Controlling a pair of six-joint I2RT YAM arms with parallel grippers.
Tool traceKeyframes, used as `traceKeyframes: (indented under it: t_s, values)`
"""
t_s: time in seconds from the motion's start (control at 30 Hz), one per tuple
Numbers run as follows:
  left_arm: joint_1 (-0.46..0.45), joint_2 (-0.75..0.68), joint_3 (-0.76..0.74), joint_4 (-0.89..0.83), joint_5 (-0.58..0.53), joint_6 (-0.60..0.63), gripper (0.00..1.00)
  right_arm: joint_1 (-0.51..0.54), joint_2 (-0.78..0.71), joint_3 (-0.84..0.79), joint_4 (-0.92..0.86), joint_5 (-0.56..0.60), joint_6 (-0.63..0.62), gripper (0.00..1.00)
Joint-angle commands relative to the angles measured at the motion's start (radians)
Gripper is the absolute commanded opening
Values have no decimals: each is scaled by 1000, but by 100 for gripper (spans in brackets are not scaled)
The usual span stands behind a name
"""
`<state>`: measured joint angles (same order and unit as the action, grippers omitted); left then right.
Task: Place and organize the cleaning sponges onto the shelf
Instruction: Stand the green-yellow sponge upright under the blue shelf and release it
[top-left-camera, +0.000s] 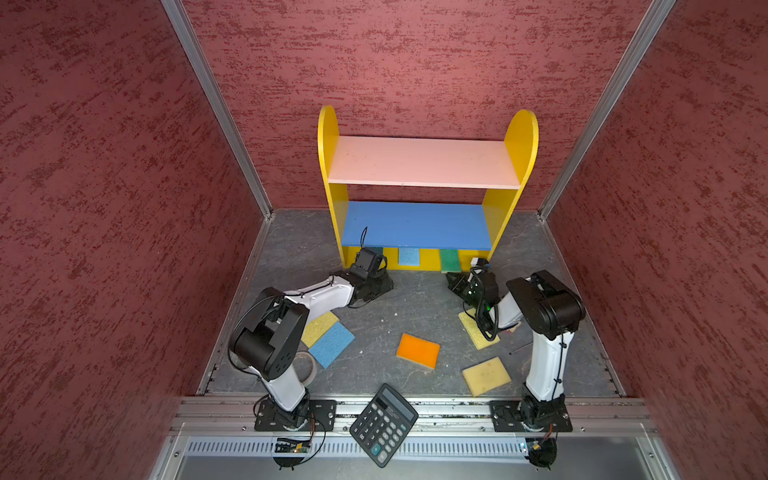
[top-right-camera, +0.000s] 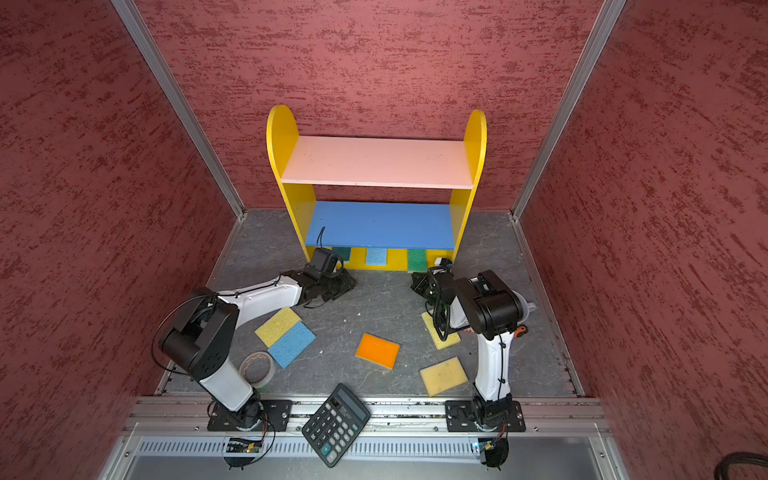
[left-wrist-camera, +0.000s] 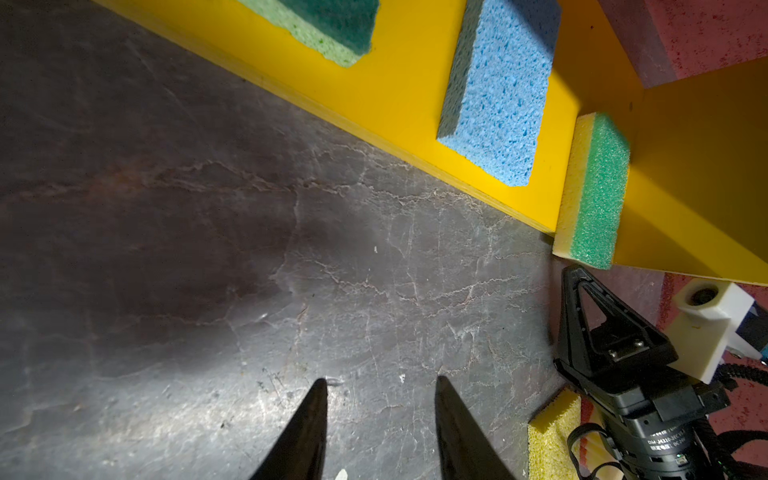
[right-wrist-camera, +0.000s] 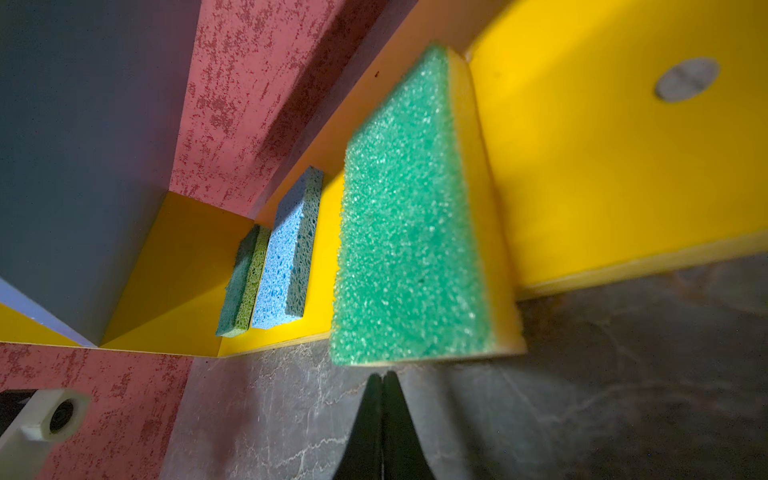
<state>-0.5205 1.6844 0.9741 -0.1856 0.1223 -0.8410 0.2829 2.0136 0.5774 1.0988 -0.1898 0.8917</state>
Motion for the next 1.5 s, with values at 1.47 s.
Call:
traceKeyframes:
  t_s: [1.47]
  values:
    - [23, -41, 3, -16, -6, 23, 43, -25, -117, -41, -222, -44, 31, 7]
